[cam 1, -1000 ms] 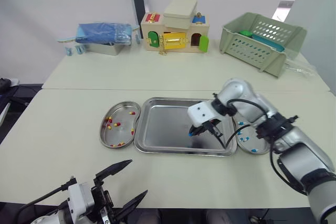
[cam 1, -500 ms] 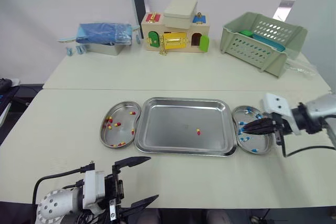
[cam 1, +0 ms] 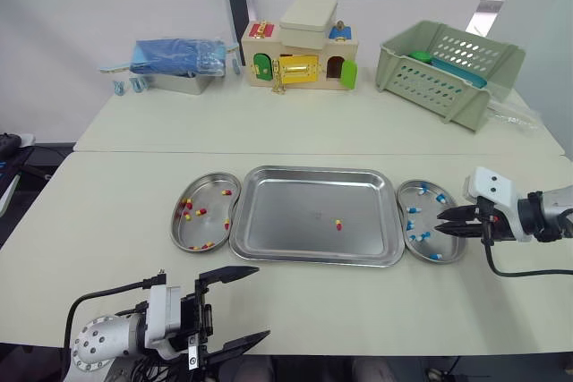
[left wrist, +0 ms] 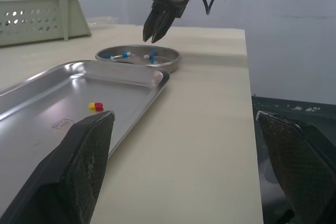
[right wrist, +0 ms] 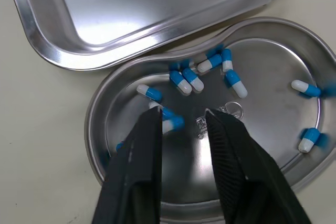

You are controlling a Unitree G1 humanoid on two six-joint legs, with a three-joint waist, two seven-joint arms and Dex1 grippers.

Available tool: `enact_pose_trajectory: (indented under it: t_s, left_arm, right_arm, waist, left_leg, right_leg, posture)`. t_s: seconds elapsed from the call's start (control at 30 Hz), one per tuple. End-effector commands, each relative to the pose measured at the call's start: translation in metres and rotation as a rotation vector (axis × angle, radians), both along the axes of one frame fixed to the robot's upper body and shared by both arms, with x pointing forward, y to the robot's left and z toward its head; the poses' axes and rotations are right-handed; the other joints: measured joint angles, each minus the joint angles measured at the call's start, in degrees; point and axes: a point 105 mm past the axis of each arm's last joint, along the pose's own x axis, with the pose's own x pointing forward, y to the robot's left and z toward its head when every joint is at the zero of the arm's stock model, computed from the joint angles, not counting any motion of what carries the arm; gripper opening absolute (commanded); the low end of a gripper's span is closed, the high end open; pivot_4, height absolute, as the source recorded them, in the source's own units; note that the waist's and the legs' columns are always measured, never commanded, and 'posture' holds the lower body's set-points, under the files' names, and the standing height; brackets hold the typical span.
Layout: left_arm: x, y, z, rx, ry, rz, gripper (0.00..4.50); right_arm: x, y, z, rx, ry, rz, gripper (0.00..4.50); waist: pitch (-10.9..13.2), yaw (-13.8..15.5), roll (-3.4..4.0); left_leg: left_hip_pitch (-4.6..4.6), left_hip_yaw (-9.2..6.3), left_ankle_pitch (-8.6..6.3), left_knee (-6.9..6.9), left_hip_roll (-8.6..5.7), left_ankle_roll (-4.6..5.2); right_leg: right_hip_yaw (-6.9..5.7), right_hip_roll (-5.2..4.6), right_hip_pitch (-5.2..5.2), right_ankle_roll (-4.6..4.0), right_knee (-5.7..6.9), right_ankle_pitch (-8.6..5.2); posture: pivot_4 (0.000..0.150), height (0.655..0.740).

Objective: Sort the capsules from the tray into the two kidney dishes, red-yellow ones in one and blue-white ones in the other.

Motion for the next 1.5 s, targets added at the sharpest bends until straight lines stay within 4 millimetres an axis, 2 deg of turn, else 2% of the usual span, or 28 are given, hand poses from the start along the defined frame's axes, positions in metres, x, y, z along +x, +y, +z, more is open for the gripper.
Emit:
enact_pose_trajectory:
  t_s: [0.03,0.23,0.27,0.53,0.7,0.8,0.9,0.93,1.03,1.13,1.27,1.5]
  left_arm:
    - [0.002,0.003,0.003,-0.007,-0.019,0.038,4.50]
    - [0.002,0.004,0.002,-0.006,-0.015,0.056,4.50]
    - [0.003,0.005,0.002,-0.003,-0.011,0.073,4.50]
    - [0.013,0.031,0.007,0.037,0.029,0.307,4.50]
    - [0.011,0.067,0.010,0.116,0.063,0.489,4.50]
    - [0.008,0.096,0.011,0.171,0.070,0.611,4.50]
    - [0.002,0.111,0.010,0.207,0.089,0.661,4.50]
    - [0.001,0.122,0.010,0.227,0.089,0.699,4.50]
    - [0.000,0.153,0.010,0.280,0.094,0.792,4.50]
    - [-0.003,0.161,0.010,0.302,0.106,0.803,4.50]
    - [-0.005,0.165,0.010,0.311,0.117,0.813,4.50]
    - [0.000,0.162,0.009,0.309,0.135,0.801,4.50]
  right_arm:
    - [0.000,-0.003,0.009,-0.014,-0.031,0.007,2.39]
    - [-0.009,0.000,0.013,0.036,-0.037,0.062,4.29]
    - [-0.014,0.003,0.015,0.068,-0.039,0.087,4.47]
    - [-0.059,0.022,0.018,0.346,0.005,0.180,4.47]
    - [-0.080,0.028,-0.001,0.416,-0.019,0.182,4.47]
    - [-0.098,0.018,-0.023,0.366,-0.006,0.185,4.47]
    - [-0.105,0.007,-0.033,0.364,0.004,0.151,4.47]
    - [-0.107,0.001,-0.038,0.352,0.006,0.140,4.47]
    - [-0.101,-0.013,-0.049,0.350,-0.024,0.068,4.47]
    - [-0.094,-0.015,-0.054,0.364,-0.042,0.030,4.47]
    - [-0.095,-0.007,-0.057,0.387,-0.039,0.025,4.47]
    - [-0.094,0.000,-0.053,0.396,-0.049,0.028,4.47]
  waist:
    - [0.00,0.00,0.00]
    - [0.01,0.15,-0.01]
    - [0.01,0.20,-0.01]
    - [0.07,0.31,-0.12]
    - [0.07,0.40,-0.16]
    - [0.08,0.46,-0.18]
    - [0.08,0.41,-0.18]
    - [0.08,0.35,-0.18]
    - [0.07,0.25,-0.23]
    - [0.08,0.18,-0.24]
    - [0.08,0.32,-0.24]
    - [0.08,0.35,-0.24]
  left_leg:
    - [0.00,0.00,0.00,0.00,0.00,0.00]
    - [0.00,0.00,0.00,0.00,0.00,0.00]
    - [0.00,0.01,0.00,0.00,0.00,0.00]
    - [0.04,-0.05,0.00,0.00,0.01,0.01]
    - [0.14,-0.03,-0.01,-0.01,0.00,0.01]
    - [0.14,-0.05,-0.01,-0.02,0.00,0.01]
    - [0.15,-0.01,-0.01,-0.02,-0.01,0.01]
    - [0.19,0.00,-0.01,-0.02,-0.01,0.01]
    - [0.27,-0.01,-0.01,-0.05,0.05,0.01]
    - [0.26,0.02,-0.01,-0.06,0.04,0.01]
    - [0.25,-0.03,-0.01,-0.08,0.05,0.00]
    - [0.24,-0.02,-0.01,-0.09,0.05,0.00]
  right_leg:
    - [0.00,0.00,0.00,0.00,0.00,0.00]
    - [-0.01,0.00,0.02,0.00,-0.02,0.00]
    - [0.00,-0.01,0.02,0.00,-0.02,0.00]
    - [-0.06,0.00,0.14,0.01,-0.05,0.00]
    - [-0.04,0.01,0.23,0.01,-0.06,-0.01]
    - [-0.07,0.01,0.25,0.02,-0.08,-0.01]
    - [-0.05,0.00,0.28,0.02,-0.13,-0.01]
    - [-0.04,0.00,0.30,0.02,-0.13,0.00]
    - [-0.05,0.06,0.33,0.01,-0.11,-0.01]
    - [-0.01,0.05,0.32,0.00,-0.11,-0.01]
    - [-0.05,0.05,0.32,0.00,-0.13,-0.01]
    - [-0.04,0.05,0.32,0.00,-0.14,-0.01]
  posture:
    - [0.150,0.7400]
    - [0.150,0.7400]
    - [0.150,0.7400]
    - [0.150,0.7400]
    - [0.150,0.7400]
    - [0.150,0.7400]
    - [0.150,0.7400]
    - [0.150,0.7400]
    - [0.150,0.7400]
    - [0.150,0.7400]
    - [0.150,0.7400]
    - [0.150,0.7400]
